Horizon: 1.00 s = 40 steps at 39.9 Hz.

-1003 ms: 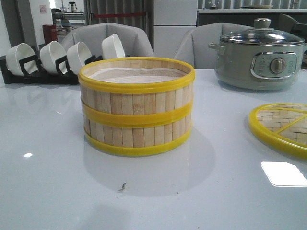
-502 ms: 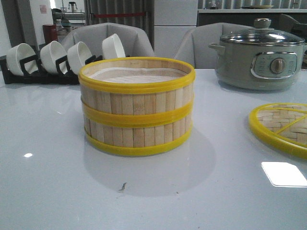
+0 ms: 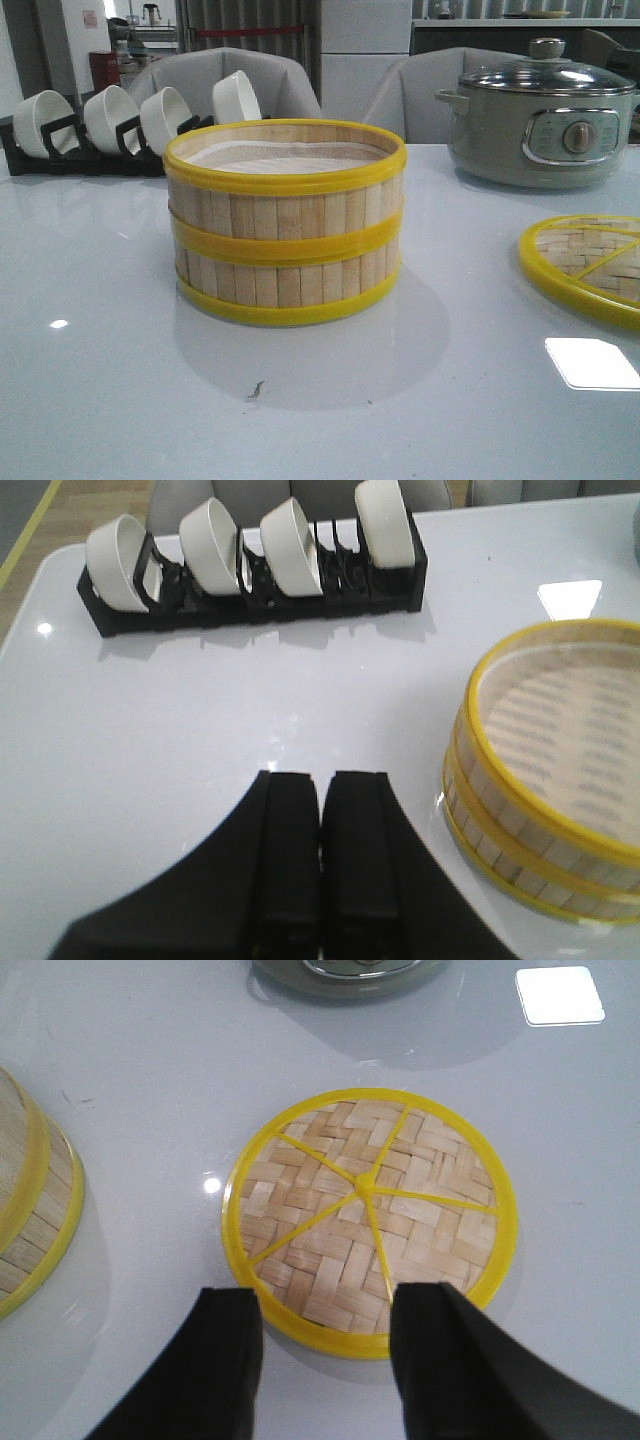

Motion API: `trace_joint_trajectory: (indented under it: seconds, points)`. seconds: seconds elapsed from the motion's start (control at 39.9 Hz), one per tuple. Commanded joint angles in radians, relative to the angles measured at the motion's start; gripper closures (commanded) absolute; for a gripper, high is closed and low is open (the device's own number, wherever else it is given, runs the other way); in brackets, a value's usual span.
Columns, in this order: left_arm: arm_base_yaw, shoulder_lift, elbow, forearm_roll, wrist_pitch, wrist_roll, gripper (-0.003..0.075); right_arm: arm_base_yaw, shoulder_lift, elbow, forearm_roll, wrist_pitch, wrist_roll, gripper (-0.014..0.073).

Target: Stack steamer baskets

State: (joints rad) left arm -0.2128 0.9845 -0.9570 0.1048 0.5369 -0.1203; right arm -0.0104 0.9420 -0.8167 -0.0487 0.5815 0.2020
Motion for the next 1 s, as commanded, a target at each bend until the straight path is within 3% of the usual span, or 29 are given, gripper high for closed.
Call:
trace_joint_trajectory:
  seconds: [0.0,0.13,0.3,0.98]
  points:
    - [0.003,-0.107,0.117,-0.011,-0.175,-0.012,0.0634,0.001,-0.007,-0.036,-0.012,-0.073,-0.008,0.0179]
    - [0.003,-0.211,0.275,-0.019,-0.255,-0.012,0.0634,0.001,-0.007,-0.036,-0.012,-0.073,-0.008,0.0179]
    - [0.003,-0.316,0.401,-0.024,-0.268,-0.012,0.0634,0.001,-0.007,-0.036,-0.012,-0.073,-0.008,0.0179]
    - [0.003,-0.352,0.424,-0.019,-0.242,-0.012,0.0634,0.001,-0.006,-0.036,-0.012,-0.073,-0.008,0.0179]
